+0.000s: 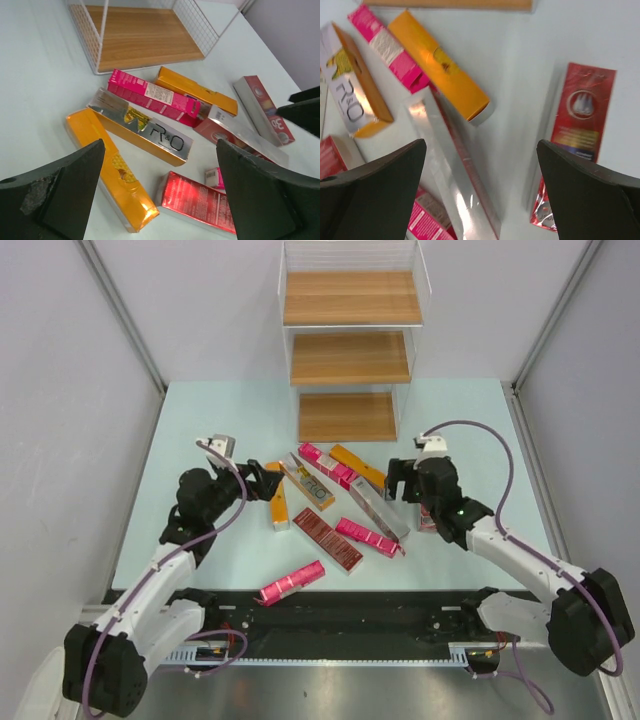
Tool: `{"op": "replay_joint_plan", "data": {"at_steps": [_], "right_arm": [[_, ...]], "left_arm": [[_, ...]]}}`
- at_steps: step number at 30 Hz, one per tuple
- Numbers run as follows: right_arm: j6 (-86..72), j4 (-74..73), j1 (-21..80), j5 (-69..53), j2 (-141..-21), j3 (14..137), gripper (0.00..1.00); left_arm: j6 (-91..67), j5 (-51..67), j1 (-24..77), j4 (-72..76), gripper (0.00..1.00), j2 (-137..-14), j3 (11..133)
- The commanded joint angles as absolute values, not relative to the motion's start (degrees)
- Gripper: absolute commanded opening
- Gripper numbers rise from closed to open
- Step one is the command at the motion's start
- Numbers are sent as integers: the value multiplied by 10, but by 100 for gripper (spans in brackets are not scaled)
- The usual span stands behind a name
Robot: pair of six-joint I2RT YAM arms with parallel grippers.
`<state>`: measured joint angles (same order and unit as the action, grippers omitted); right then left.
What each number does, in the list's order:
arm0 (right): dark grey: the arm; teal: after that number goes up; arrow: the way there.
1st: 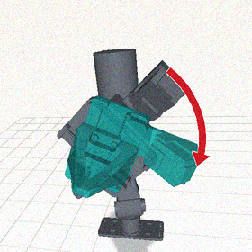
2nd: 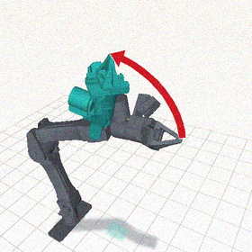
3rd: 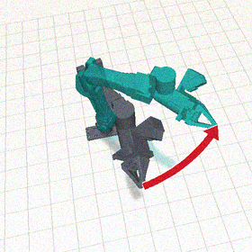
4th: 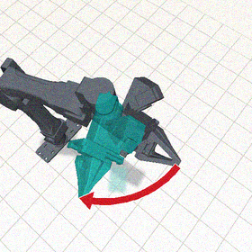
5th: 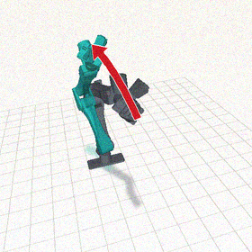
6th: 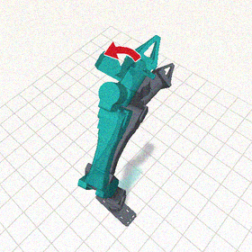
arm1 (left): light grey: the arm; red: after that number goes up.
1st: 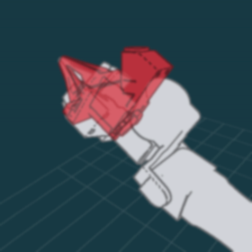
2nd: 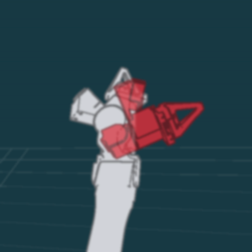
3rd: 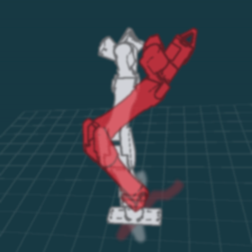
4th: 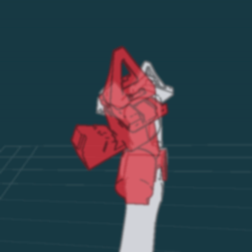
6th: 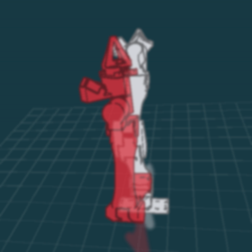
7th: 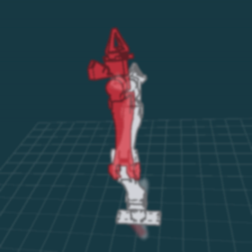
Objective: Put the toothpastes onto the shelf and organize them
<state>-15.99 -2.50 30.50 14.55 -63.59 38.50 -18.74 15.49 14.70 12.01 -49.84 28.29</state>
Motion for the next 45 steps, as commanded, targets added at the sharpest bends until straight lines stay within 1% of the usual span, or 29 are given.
{"op": "replay_joint_plan", "data": {"at_steps": [1,4,8,12,13,15,18,22,23,24,25,27,29,30,32,33,34,37,41,45], "right_arm": [[-113,-51,351,149,-682,418,100],[-105,-47,371,120,-722,419,100],[-108,-53,392,126,-777,424,99],[-107,-62,400,105,-789,424,99],[-111,-64,401,98,-792,425,97],[-117,-76,402,100,-801,425,96],[-134,-90,403,99,-817,425,91],[-156,-108,402,108,-838,426,79],[-158,-111,401,109,-842,427,79],[-160,-116,400,109,-847,428,73],[-160,-119,400,107,-855,429,69],[-163,-123,399,104,-858,430,67],[-161,-125,399,84,-852,431,56],[-163,-126,399,79,-846,431,52],[-164,-120,400,57,-830,431,48],[-162,-113,401,48,-824,432,38],[-162,-114,401,42,-817,435,36],[-158,-127,400,40,-791,453,33],[-163,-136,399,20,-740,476,32],[-171,-132,399,-60,-689,500,33]], "left_arm": [[-222,214,146,124,100,-513,317],[-256,244,149,122,100,-534,331],[-268,263,153,123,100,-563,343],[-268,274,155,117,100,-584,349],[-266,275,155,118,100,-590,348],[-267,275,155,119,100,-595,348],[-271,276,155,115,100,-601,351],[-266,273,156,95,100,-595,360],[-266,274,156,93,100,-592,360],[-267,274,156,92,100,-585,360],[-267,273,156,91,100,-580,360],[-266,275,156,87,100,-570,360],[-265,276,156,82,100,-565,361],[-263,279,156,80,100,-563,360],[-251,275,156,67,99,-562,363],[-249,271,156,62,100,-562,364],[-246,270,156,59,100,-560,363],[-250,290,156,73,100,-558,357],[-246,335,161,93,100,-573,358],[-236,367,186,100,100,-607,381]]}}
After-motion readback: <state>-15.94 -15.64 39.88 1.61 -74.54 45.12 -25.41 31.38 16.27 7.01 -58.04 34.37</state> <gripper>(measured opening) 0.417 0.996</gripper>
